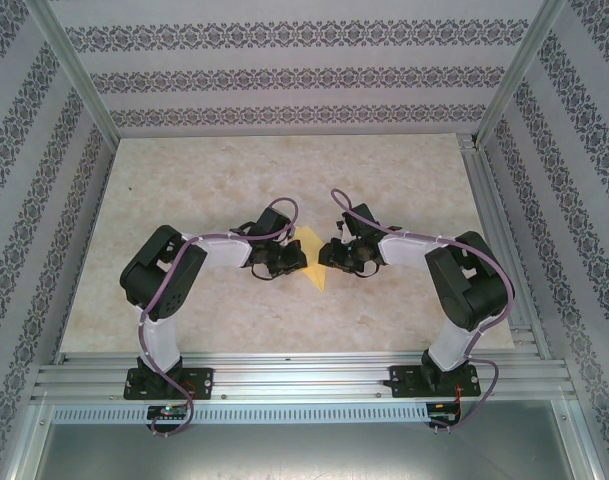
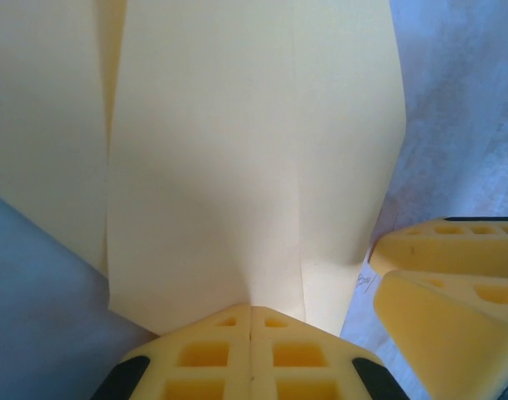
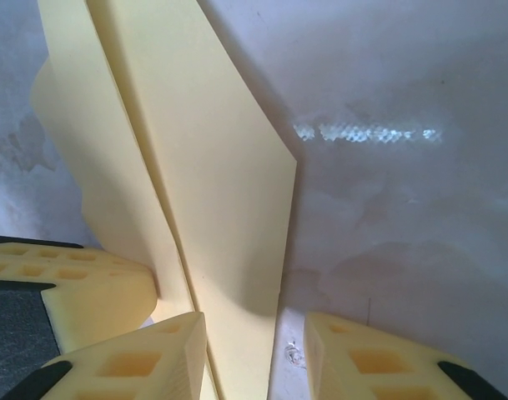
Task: Fold a paper plane with a square sheet of paper (pick it up from the middle)
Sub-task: Turn over the paper at the center of the table.
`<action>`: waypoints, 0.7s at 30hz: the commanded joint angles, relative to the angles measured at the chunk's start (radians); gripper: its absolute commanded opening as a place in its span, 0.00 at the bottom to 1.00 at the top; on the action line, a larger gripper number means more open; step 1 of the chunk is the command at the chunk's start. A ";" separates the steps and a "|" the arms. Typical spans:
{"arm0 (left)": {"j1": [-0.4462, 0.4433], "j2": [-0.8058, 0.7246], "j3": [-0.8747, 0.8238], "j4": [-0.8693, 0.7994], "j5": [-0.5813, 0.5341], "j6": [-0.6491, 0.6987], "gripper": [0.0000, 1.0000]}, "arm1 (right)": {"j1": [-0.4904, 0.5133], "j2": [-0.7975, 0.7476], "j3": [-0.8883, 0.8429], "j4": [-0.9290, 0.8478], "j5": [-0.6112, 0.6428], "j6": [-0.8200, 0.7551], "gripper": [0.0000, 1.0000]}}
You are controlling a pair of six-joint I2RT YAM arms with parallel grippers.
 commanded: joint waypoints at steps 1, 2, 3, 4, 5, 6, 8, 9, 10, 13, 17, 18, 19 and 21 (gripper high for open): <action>-0.003 -0.015 -0.037 0.002 0.015 -0.019 0.00 | 0.020 0.022 0.018 0.022 -0.003 0.018 0.35; -0.003 -0.015 -0.045 0.014 0.022 -0.024 0.00 | 0.023 0.028 0.023 0.028 -0.010 0.022 0.34; -0.003 -0.015 -0.053 0.029 0.031 -0.030 0.00 | 0.027 0.034 0.031 0.030 -0.016 0.022 0.34; -0.003 -0.016 -0.058 0.038 0.034 -0.035 0.00 | 0.032 0.038 0.037 0.028 -0.016 0.022 0.34; -0.003 -0.016 -0.063 0.045 0.036 -0.040 0.00 | 0.034 0.044 0.045 0.028 -0.018 0.022 0.33; -0.002 -0.015 -0.068 0.053 0.040 -0.044 0.00 | 0.036 0.049 0.049 0.027 -0.019 0.022 0.32; -0.002 -0.017 -0.076 0.063 0.042 -0.050 0.00 | 0.038 0.045 0.052 0.026 -0.014 0.026 0.31; -0.002 -0.017 -0.076 0.064 0.044 -0.052 0.00 | 0.038 0.037 0.049 0.032 -0.012 0.029 0.31; -0.003 -0.020 -0.077 0.064 0.043 -0.051 0.00 | 0.038 0.029 0.044 0.038 -0.011 0.032 0.31; 0.000 -0.028 -0.084 0.070 0.040 -0.054 0.00 | 0.035 0.005 0.033 0.057 -0.023 0.043 0.31; 0.007 -0.042 -0.105 0.106 0.049 -0.074 0.00 | 0.027 -0.007 0.020 0.058 -0.019 0.044 0.32; 0.009 -0.045 -0.107 0.114 0.055 -0.080 0.00 | 0.025 -0.012 0.016 0.046 -0.005 0.042 0.32; 0.010 -0.047 -0.110 0.120 0.061 -0.083 0.00 | 0.026 -0.019 0.013 0.039 0.013 0.039 0.33; 0.012 -0.055 -0.117 0.125 0.065 -0.083 0.00 | 0.024 -0.032 0.005 0.014 0.051 0.026 0.33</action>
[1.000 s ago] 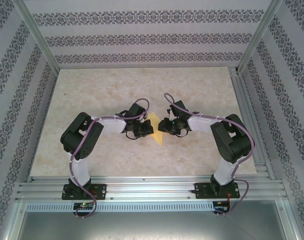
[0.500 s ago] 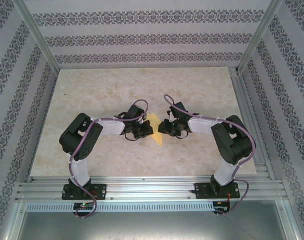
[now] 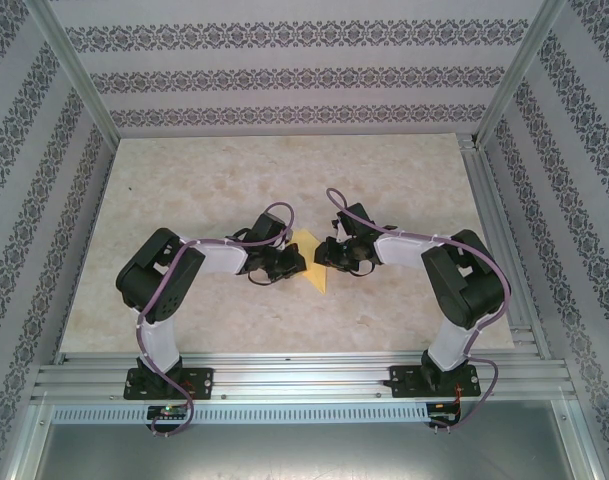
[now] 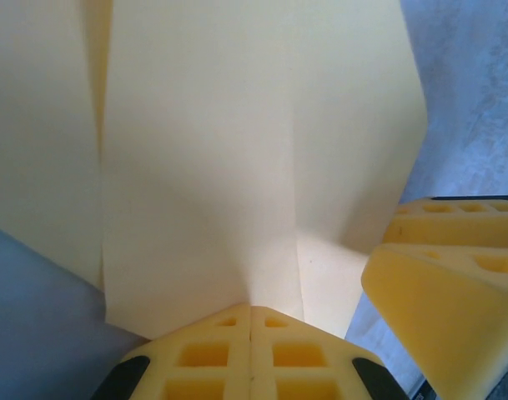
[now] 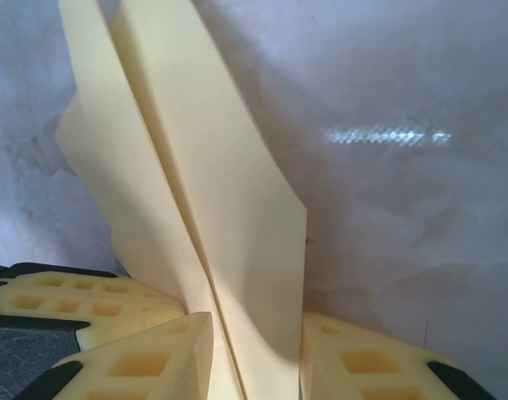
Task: Fold a paper plane with a square sheet of paper (pick it up from the middle)
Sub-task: Turn over the paper at the center of the table.
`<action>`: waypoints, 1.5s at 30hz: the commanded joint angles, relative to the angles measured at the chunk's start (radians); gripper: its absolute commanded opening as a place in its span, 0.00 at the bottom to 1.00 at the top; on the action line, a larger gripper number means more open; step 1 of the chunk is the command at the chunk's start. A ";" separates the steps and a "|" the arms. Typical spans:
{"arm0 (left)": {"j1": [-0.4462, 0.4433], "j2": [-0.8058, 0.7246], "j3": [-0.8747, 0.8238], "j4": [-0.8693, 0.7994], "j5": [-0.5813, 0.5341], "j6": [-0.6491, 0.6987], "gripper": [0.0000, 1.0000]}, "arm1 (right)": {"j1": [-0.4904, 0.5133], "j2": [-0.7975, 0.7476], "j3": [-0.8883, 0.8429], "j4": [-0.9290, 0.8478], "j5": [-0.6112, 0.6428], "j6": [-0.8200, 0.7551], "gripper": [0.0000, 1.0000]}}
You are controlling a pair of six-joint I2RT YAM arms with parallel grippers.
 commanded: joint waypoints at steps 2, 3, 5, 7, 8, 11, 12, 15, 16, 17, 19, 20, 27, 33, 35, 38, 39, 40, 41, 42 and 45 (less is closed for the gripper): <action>0.010 -0.033 -0.032 0.007 0.018 -0.023 0.00 | -0.004 -0.045 -0.011 -0.009 0.062 -0.012 0.34; 0.011 -0.034 -0.035 0.009 0.020 -0.023 0.00 | -0.007 -0.039 -0.004 -0.022 0.073 -0.025 0.34; 0.011 -0.033 -0.039 0.015 0.025 -0.022 0.00 | -0.014 -0.015 0.017 -0.025 0.052 -0.039 0.35; 0.012 -0.025 -0.038 0.020 0.031 -0.022 0.00 | -0.016 0.021 0.043 -0.019 0.007 -0.040 0.34; 0.013 -0.021 -0.039 0.026 0.037 -0.022 0.00 | -0.013 0.031 0.050 -0.019 0.010 -0.038 0.34; 0.013 -0.014 -0.046 0.048 0.047 -0.032 0.00 | -0.006 0.053 0.055 -0.005 -0.001 -0.027 0.34; 0.013 -0.014 -0.047 0.052 0.047 -0.035 0.00 | -0.004 0.057 0.051 0.013 -0.018 -0.020 0.34; 0.014 -0.007 -0.047 0.056 0.055 -0.036 0.00 | 0.003 0.046 0.045 0.018 -0.017 -0.016 0.33; 0.013 -0.007 -0.046 0.058 0.056 -0.036 0.00 | 0.003 0.039 0.041 0.022 -0.021 -0.011 0.32; 0.016 -0.009 -0.048 0.059 0.056 -0.036 0.00 | 0.003 0.031 0.038 0.022 -0.022 -0.010 0.32; 0.015 -0.013 -0.049 0.059 0.056 -0.035 0.00 | 0.001 0.009 0.031 0.012 -0.007 -0.009 0.33; 0.017 -0.015 -0.049 0.057 0.056 -0.034 0.00 | 0.002 -0.002 0.028 0.001 0.010 -0.013 0.34; 0.022 -0.021 -0.064 0.062 0.056 -0.031 0.00 | 0.004 0.010 0.067 -0.115 0.130 -0.064 0.37; 0.023 -0.019 -0.073 0.076 0.067 -0.029 0.00 | 0.035 0.063 0.102 -0.097 0.077 -0.059 0.36; 0.023 -0.015 -0.073 0.079 0.071 -0.032 0.00 | 0.047 0.067 0.109 -0.096 0.068 -0.058 0.36; 0.023 -0.017 -0.071 0.081 0.073 -0.031 0.00 | 0.051 0.067 0.110 -0.093 0.058 -0.049 0.34; 0.023 -0.018 -0.070 0.080 0.075 -0.030 0.00 | 0.051 0.063 0.103 -0.077 0.048 -0.042 0.34; 0.023 -0.018 -0.069 0.078 0.075 -0.029 0.00 | 0.050 0.060 0.100 -0.066 0.031 -0.036 0.33; 0.023 -0.018 -0.069 0.079 0.075 -0.029 0.00 | 0.051 0.057 0.098 -0.060 0.022 -0.034 0.33; 0.023 -0.020 -0.072 0.080 0.075 -0.029 0.00 | 0.050 0.050 0.093 -0.052 0.020 -0.027 0.33; 0.025 -0.020 -0.072 0.081 0.078 -0.029 0.00 | 0.041 0.025 0.074 -0.029 0.019 -0.016 0.34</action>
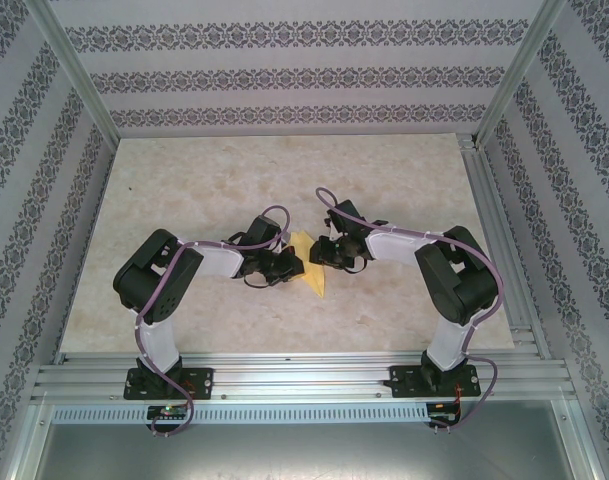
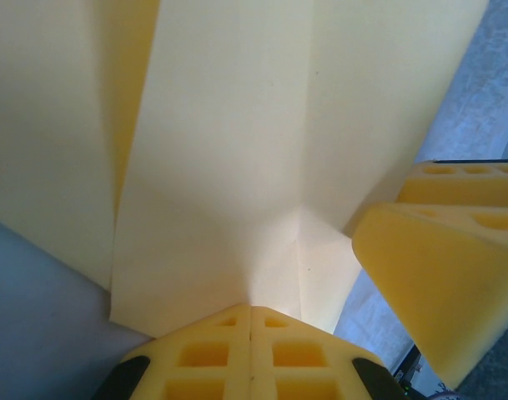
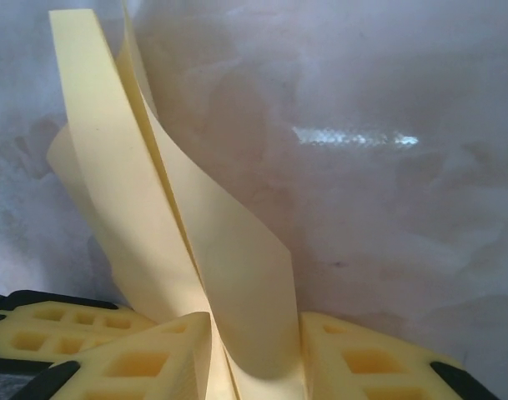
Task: Fold a paper plane with a square sheet of paper (pick it up from the middle)
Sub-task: Turn over the paper at the center of the table.
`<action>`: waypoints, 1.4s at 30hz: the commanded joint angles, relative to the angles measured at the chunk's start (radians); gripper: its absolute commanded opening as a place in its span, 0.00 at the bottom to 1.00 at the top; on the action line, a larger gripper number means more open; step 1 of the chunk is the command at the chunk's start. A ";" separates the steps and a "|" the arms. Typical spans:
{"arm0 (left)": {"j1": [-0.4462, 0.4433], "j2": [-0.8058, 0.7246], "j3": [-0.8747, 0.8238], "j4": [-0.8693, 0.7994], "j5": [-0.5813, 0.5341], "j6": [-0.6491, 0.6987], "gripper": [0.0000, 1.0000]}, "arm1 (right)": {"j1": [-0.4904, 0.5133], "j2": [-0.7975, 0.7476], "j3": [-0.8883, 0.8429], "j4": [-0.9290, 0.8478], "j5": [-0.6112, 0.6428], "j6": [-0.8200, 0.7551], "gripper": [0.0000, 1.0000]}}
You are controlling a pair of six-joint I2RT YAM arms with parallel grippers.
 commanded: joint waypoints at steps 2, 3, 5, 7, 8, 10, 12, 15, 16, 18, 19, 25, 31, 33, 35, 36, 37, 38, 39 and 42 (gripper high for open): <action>0.011 -0.012 -0.022 0.026 0.017 -0.007 0.00 | -0.008 -0.037 -0.026 0.053 -0.048 0.015 0.34; 0.013 -0.014 -0.025 0.031 0.018 -0.007 0.00 | -0.011 -0.039 -0.030 0.056 -0.060 0.014 0.34; 0.016 -0.019 -0.026 0.039 0.026 -0.007 0.00 | -0.013 -0.043 -0.042 0.067 -0.095 0.009 0.34; 0.022 -0.022 -0.028 0.051 0.036 -0.013 0.00 | -0.013 -0.043 -0.057 0.074 -0.118 0.007 0.35; 0.023 -0.023 -0.031 0.061 0.041 -0.018 0.00 | -0.014 -0.044 -0.063 0.071 -0.117 0.005 0.34; 0.027 -0.027 -0.034 0.073 0.048 -0.023 0.00 | -0.015 -0.044 -0.076 0.070 -0.115 0.003 0.34; 0.028 -0.029 -0.034 0.074 0.049 -0.024 0.00 | -0.016 -0.052 -0.091 0.082 -0.109 0.007 0.34; 0.029 -0.030 -0.038 0.085 0.053 -0.030 0.00 | -0.018 -0.072 -0.118 0.096 -0.109 0.020 0.34; 0.030 -0.029 -0.039 0.085 0.053 -0.032 0.00 | -0.019 -0.081 -0.133 0.118 -0.118 0.030 0.34; 0.030 -0.033 -0.045 0.087 0.046 -0.031 0.00 | -0.021 -0.098 -0.161 0.160 -0.130 0.053 0.33; 0.030 -0.035 -0.047 0.087 0.043 -0.032 0.00 | -0.021 -0.103 -0.175 0.180 -0.133 0.064 0.32; 0.031 -0.037 -0.047 0.097 0.055 -0.036 0.00 | -0.027 -0.088 -0.188 0.254 -0.162 0.091 0.20; 0.034 -0.072 -0.035 0.092 0.060 -0.047 0.02 | -0.030 -0.112 -0.200 0.251 -0.153 0.081 0.06; 0.036 -0.095 -0.029 0.089 0.065 -0.050 0.08 | -0.030 -0.131 -0.197 0.232 -0.138 0.068 0.01; 0.039 -0.124 -0.018 0.071 0.061 -0.047 0.16 | -0.031 -0.149 -0.189 0.210 -0.133 0.052 0.00; 0.040 -0.139 -0.014 0.055 0.054 -0.043 0.21 | -0.030 -0.162 -0.186 0.193 -0.122 0.045 0.00; 0.043 -0.155 -0.006 0.037 0.050 -0.036 0.22 | -0.029 -0.177 -0.179 0.168 -0.106 0.033 0.00; 0.046 -0.169 -0.003 0.019 0.047 -0.030 0.24 | -0.026 -0.191 -0.168 0.131 -0.082 0.014 0.00; 0.051 -0.183 0.000 0.003 0.040 -0.023 0.26 | -0.023 -0.205 -0.157 0.094 -0.056 -0.003 0.00; 0.068 -0.240 -0.001 -0.041 0.012 -0.008 0.30 | -0.008 -0.250 -0.107 -0.038 0.040 -0.069 0.00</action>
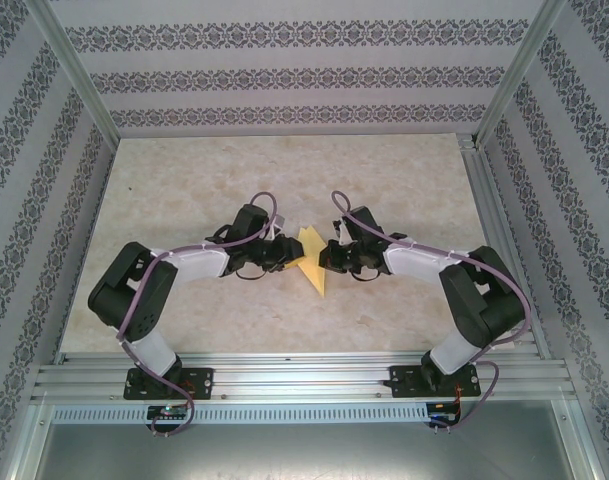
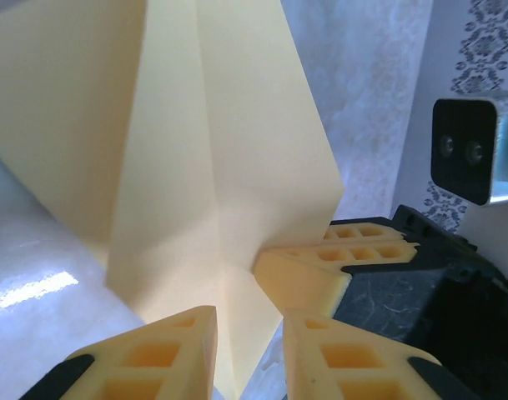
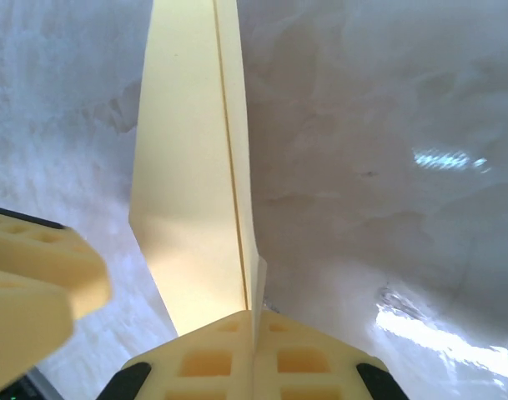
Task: Fold a paper plane with a square sheet of paper (pick it up from the middle)
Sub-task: Turn over the paper at the center of the table.
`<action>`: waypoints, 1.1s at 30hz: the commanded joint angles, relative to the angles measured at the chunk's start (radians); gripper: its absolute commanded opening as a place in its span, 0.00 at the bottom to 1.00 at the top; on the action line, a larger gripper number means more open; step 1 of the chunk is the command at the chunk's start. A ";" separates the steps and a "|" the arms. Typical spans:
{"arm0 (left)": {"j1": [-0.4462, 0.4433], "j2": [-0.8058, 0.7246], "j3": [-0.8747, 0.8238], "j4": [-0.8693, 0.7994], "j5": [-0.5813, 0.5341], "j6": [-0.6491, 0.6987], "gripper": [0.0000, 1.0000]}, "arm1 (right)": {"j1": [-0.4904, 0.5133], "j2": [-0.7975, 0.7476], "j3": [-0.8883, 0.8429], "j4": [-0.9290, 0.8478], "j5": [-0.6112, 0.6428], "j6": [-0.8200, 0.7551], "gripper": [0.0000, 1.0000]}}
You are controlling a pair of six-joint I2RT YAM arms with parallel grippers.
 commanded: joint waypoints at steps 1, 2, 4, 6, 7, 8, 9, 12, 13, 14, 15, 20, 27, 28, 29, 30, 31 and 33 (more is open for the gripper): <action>0.030 -0.079 0.021 -0.075 -0.040 0.033 0.31 | 0.022 -0.067 0.078 -0.179 0.155 -0.104 0.00; 0.038 -0.098 0.020 -0.086 -0.047 0.034 0.33 | 0.032 -0.080 0.101 -0.228 0.207 -0.130 0.00; 0.054 -0.133 0.015 -0.104 -0.060 0.035 0.33 | 0.057 -0.098 0.148 -0.340 0.309 -0.164 0.00; 0.073 -0.166 0.004 -0.121 -0.077 0.033 0.34 | 0.092 -0.119 0.194 -0.421 0.421 -0.198 0.00; 0.085 -0.182 0.002 -0.136 -0.079 0.033 0.35 | 0.112 -0.123 0.219 -0.469 0.493 -0.210 0.00; 0.097 -0.198 -0.002 -0.146 -0.080 0.035 0.34 | 0.135 -0.125 0.243 -0.505 0.558 -0.225 0.00; 0.109 -0.208 -0.006 -0.159 -0.082 0.037 0.35 | 0.155 -0.121 0.259 -0.528 0.597 -0.242 0.00; 0.152 -0.242 -0.027 -0.206 -0.109 0.030 0.34 | 0.213 -0.075 0.316 -0.601 0.714 -0.260 0.00; 0.170 -0.249 -0.037 -0.215 -0.113 0.026 0.34 | 0.231 -0.045 0.337 -0.622 0.732 -0.264 0.00; 0.187 -0.254 -0.046 -0.229 -0.118 0.020 0.34 | 0.254 -0.017 0.356 -0.639 0.758 -0.266 0.00; 0.201 -0.256 -0.053 -0.237 -0.119 0.017 0.34 | 0.276 0.008 0.369 -0.647 0.784 -0.266 0.01; 0.260 -0.251 -0.087 -0.263 -0.117 0.010 0.33 | 0.392 0.163 0.465 -0.697 0.864 -0.264 0.02; 0.271 -0.233 -0.081 -0.275 -0.106 0.019 0.34 | 0.485 0.270 0.532 -0.668 0.798 -0.237 0.05; 0.271 -0.231 -0.079 -0.272 -0.101 0.021 0.35 | 0.489 0.269 0.526 -0.649 0.781 -0.229 0.07; 0.272 -0.225 -0.074 -0.274 -0.092 0.022 0.35 | 0.489 0.265 0.518 -0.636 0.760 -0.222 0.07; 0.272 -0.218 -0.069 -0.275 -0.084 0.026 0.35 | 0.489 0.263 0.515 -0.630 0.753 -0.216 0.07; 0.271 -0.210 -0.063 -0.278 -0.072 0.030 0.35 | 0.488 0.260 0.509 -0.616 0.740 -0.213 0.07; 0.271 -0.200 -0.061 -0.279 -0.060 0.034 0.35 | 0.487 0.252 0.489 -0.575 0.697 -0.216 0.07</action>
